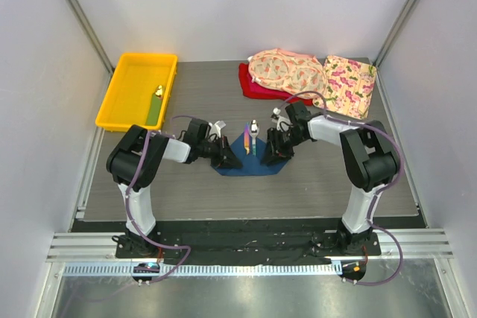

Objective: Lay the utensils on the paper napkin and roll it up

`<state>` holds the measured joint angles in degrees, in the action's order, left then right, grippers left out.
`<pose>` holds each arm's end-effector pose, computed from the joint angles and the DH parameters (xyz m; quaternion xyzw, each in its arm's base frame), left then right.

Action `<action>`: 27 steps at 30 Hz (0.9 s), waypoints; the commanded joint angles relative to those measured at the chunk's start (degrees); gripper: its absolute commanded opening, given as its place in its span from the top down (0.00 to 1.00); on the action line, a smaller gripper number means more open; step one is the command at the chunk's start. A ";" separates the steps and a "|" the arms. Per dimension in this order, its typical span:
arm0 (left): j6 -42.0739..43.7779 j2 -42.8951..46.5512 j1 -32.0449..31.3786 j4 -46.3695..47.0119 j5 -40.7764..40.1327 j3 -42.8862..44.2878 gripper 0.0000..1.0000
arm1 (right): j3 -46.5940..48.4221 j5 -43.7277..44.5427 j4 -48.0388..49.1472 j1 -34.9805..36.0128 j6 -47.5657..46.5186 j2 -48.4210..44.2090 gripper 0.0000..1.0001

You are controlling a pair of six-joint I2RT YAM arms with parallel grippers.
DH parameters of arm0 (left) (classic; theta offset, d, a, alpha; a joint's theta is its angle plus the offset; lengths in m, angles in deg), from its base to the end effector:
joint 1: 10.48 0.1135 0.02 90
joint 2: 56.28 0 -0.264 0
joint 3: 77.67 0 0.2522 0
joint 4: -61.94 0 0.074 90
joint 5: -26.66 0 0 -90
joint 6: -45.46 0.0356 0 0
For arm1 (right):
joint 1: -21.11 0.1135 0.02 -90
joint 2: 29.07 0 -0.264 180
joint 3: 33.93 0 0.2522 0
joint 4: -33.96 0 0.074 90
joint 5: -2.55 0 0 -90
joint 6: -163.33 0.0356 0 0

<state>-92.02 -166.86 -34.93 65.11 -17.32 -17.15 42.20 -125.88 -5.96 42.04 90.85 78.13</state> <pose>0.3009 -0.1649 0.0952 -0.0302 0.8675 -0.4929 0.0602 0.3165 0.1447 0.1392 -0.0820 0.9293 0.3578 0.0404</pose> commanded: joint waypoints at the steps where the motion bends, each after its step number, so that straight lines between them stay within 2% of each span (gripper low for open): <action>1: 2.22 -0.95 0.28 -1.46 -3.04 0.17 0.88 | 0.39 1.34 -3.64 -2.81 -1.61 -6.47 0.49; 5: 2.22 -0.86 0.28 -1.37 -3.13 0.08 0.88 | -0.40 4.41 -5.92 -5.98 -3.45 -7.79 0.37; 6: 2.22 -0.86 0.28 -1.37 -3.22 0.00 0.88 | -0.32 5.38 -6.54 -6.60 -3.98 -7.62 0.31; 7: 2.13 -0.86 0.28 -1.28 -3.22 -0.09 0.88 | -0.23 6.35 -6.80 -7.56 -4.77 -7.53 0.30; 8: 2.22 -0.86 0.28 -1.28 -3.13 -0.09 0.88 | -0.06 8.10 -7.16 -7.83 -5.04 -7.36 0.20; 9: 2.13 -0.95 0.28 -1.28 -3.22 -0.01 0.88 | 0.29 9.07 -7.25 -8.09 -5.30 -7.01 0.18; 13: 1.96 -0.95 0.28 -1.20 -3.22 -0.01 0.88 | 0.74 12.68 -6.72 -8.10 -5.48 -4.99 0.16; 16: 1.96 -1.04 0.19 -1.20 -3.13 0.17 0.88 | 1.09 11.28 -5.76 -8.01 -5.30 -3.40 0.16; 21: 2.04 -1.12 0.19 -1.11 -3.30 0.08 0.88 | 1.09 6.54 -5.40 -6.61 -4.43 1.25 0.16; 27: 2.04 -1.21 0.19 -1.11 -3.30 0.08 0.88 | 0.65 -5.24 -3.12 -5.28 -1.88 4.24 0.23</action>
<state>-92.04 -166.91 -34.93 65.11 -17.43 -17.15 44.19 -125.60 -10.50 35.15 88.16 77.96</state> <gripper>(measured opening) 0.120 0.795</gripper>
